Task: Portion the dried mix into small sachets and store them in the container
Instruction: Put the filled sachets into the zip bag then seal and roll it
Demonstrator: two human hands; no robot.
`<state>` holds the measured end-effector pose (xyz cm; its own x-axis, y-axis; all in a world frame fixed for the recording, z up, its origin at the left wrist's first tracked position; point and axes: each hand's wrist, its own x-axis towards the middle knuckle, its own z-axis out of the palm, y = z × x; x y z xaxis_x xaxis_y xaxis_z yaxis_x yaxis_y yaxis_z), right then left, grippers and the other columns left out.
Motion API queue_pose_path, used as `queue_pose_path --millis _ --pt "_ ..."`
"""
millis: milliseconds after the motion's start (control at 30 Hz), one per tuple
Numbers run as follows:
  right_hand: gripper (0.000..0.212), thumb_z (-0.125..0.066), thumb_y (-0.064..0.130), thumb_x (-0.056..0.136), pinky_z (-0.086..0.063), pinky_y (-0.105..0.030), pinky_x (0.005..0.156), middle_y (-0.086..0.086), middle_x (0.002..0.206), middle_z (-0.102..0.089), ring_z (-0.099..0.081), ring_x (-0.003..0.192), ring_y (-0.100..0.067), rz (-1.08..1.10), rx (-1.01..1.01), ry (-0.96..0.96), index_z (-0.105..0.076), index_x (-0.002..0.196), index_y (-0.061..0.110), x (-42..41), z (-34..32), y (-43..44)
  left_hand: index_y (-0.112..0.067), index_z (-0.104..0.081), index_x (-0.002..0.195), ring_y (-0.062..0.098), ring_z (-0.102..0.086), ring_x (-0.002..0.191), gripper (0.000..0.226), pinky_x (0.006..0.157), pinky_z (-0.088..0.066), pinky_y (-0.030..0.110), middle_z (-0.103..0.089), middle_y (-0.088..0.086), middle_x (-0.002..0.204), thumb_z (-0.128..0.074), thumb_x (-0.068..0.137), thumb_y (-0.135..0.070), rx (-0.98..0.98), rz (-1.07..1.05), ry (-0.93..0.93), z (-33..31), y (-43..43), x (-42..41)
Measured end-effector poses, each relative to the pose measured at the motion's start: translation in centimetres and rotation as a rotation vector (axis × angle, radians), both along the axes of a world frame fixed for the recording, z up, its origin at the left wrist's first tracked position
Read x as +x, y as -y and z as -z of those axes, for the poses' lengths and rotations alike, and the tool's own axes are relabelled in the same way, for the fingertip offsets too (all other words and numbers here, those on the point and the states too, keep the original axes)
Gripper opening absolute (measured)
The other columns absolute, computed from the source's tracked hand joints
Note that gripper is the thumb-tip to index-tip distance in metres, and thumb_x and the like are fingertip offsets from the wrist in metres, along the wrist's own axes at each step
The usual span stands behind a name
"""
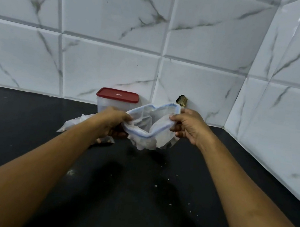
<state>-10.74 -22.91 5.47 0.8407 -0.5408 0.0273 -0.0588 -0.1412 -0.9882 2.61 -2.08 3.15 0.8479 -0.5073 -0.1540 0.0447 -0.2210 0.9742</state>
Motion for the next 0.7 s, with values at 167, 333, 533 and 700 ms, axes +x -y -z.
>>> queue_pose_path --millis 167,333,533,700 --pt "0.028 -0.067 0.01 0.096 -0.049 -0.028 0.045 -0.014 0.081 -0.067 -0.06 0.05 -0.016 -0.184 -0.136 0.067 -0.063 0.123 0.015 0.5 -1.2 -1.8 -0.003 -0.062 0.121 0.023 -0.067 0.069 0.025 0.047 -0.053 0.028 -0.07 0.018 0.094 -0.066 0.097 -0.011 0.053 -0.001 -0.018 1.6 0.3 -0.1" --pt "0.024 -0.061 0.004 0.09 -0.046 -0.027 0.053 -0.005 0.076 -0.061 -0.057 0.057 -0.013 -0.12 -0.554 -0.116 -0.067 0.109 0.018 0.8 0.1 -2.0 -0.001 -0.061 0.121 0.027 -0.07 0.08 0.028 0.054 -0.057 0.031 -0.07 0.021 0.101 -0.067 0.094 -0.006 0.035 0.032 -0.021 1.9 0.4 -0.4" --pt "0.022 -0.063 0.004 0.094 -0.052 -0.027 0.054 -0.014 0.093 -0.068 -0.064 0.069 -0.018 -0.131 -0.372 -0.064 -0.069 0.115 0.008 0.6 0.6 -1.4 -0.004 -0.06 0.125 0.029 -0.073 0.086 0.035 0.058 -0.059 0.034 -0.071 0.021 0.106 -0.072 0.092 -0.01 0.028 0.059 -0.023 1.5 0.3 -0.2" --pt "0.034 -0.064 0.042 0.1 -0.063 -0.041 0.072 -0.013 0.095 -0.072 -0.069 0.082 -0.027 -0.104 -0.044 -0.009 -0.07 0.109 0.01 0.2 1.1 0.0 -0.003 -0.062 0.121 0.025 -0.066 0.075 0.034 0.064 -0.056 0.034 -0.07 0.017 0.095 -0.074 0.093 -0.02 0.019 0.056 0.029 1.7 0.2 -0.4"
